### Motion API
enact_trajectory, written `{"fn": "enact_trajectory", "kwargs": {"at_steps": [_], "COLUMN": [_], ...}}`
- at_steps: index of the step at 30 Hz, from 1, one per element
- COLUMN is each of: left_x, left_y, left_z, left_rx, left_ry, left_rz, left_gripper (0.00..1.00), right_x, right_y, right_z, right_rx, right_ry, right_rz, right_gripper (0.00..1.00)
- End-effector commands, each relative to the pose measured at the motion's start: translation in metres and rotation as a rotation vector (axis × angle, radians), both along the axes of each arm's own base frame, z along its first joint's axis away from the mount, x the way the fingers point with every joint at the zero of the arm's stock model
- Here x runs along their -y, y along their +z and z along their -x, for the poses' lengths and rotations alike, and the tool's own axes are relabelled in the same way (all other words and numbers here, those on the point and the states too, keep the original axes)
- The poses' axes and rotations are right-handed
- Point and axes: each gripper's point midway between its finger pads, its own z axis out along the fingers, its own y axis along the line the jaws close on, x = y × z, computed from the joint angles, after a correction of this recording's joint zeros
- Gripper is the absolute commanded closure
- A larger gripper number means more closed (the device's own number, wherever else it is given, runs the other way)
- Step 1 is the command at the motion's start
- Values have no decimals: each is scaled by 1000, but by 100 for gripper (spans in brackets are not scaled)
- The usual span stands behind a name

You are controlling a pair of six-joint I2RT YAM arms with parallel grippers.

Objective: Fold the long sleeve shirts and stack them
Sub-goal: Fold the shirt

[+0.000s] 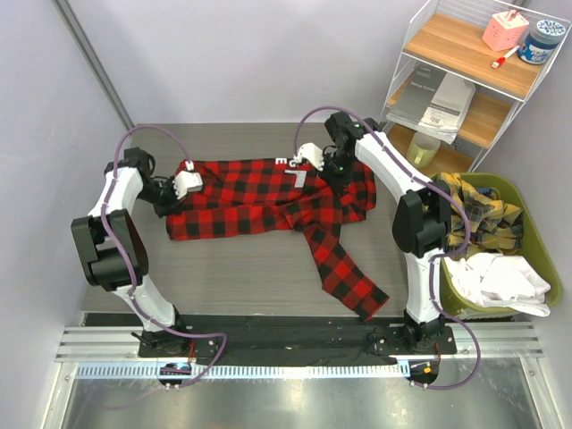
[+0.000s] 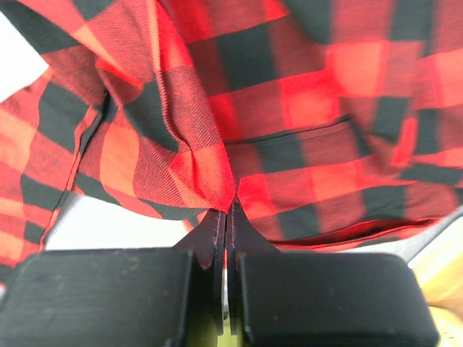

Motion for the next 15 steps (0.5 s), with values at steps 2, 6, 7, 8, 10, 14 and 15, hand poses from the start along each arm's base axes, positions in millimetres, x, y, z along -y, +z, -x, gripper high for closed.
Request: {"fn": "enact_trajectory", "kwargs": {"at_steps": [2, 6, 7, 8, 10, 14, 15], "left_x": [-5, -8, -7, -7, -5, -3, -2], "left_y": [3, -1, -2, -1, 0, 4, 4], "left_z": [-31, -39, -40, -42, -44, -55, -57], "left_rx": [38, 38, 34, 38, 40, 60, 62], "left_ry": [41, 46, 43, 41, 38, 44, 45], "left_rz": [-5, -11, -5, -3, 2, 5, 5], "left_gripper": [100, 100, 100, 100, 100, 100, 100], "right_x": [2, 6, 7, 9, 12, 13, 13], "right_y": [14, 2, 0, -3, -8, -11, -9], "right_z": [-17, -18, -17, -15, -12, -12, -12], "right_rx": [21, 0, -6, -19, -35, -46, -44], "right_ry": [35, 46, 48, 48, 44, 32, 29], "right_rz": [-1, 20, 23, 26, 32, 26, 24], "right_gripper": [99, 99, 99, 99, 99, 99, 99]}}
